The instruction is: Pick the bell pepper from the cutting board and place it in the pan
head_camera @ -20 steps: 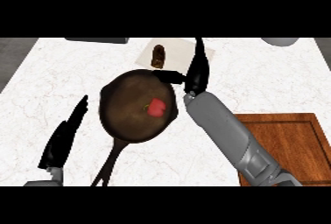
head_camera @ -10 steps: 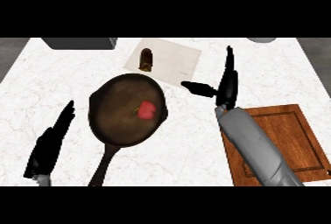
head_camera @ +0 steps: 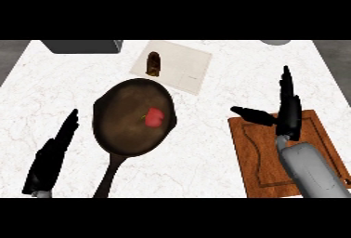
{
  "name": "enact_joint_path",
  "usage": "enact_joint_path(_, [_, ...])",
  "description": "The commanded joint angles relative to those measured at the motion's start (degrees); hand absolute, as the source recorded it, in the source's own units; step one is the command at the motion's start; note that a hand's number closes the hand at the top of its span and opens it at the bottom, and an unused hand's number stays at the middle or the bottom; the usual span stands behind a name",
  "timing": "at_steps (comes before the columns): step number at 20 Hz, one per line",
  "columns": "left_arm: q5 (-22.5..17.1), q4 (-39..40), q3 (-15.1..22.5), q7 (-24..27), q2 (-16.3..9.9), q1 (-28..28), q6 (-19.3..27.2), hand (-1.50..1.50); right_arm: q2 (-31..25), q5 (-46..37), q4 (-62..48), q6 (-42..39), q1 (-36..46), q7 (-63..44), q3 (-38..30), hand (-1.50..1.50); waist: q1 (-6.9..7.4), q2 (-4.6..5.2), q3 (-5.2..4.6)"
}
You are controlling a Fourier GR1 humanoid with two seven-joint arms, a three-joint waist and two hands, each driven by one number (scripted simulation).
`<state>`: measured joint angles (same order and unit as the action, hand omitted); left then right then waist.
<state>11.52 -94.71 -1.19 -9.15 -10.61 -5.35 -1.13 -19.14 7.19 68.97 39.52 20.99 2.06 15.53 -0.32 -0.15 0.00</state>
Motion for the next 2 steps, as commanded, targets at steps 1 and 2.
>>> enact_joint_path(1, [-0.9, 2.3, -1.6, -0.8, -0.4, 2.2, -1.3, 0.0, -5.0, -1.8, 12.7, -2.7, -6.6, -6.5, 0.5, -1.5, -0.19, -0.02, -0.03])
enact_joint_path(2, [-0.6, -3.2, -0.5, -2.1, -0.1, -1.9, -1.3, 0.0, -5.7, 3.3, 5.0, -8.3, -7.4, 1.9, -5.6, -1.5, 0.28, 0.07, 0.02])
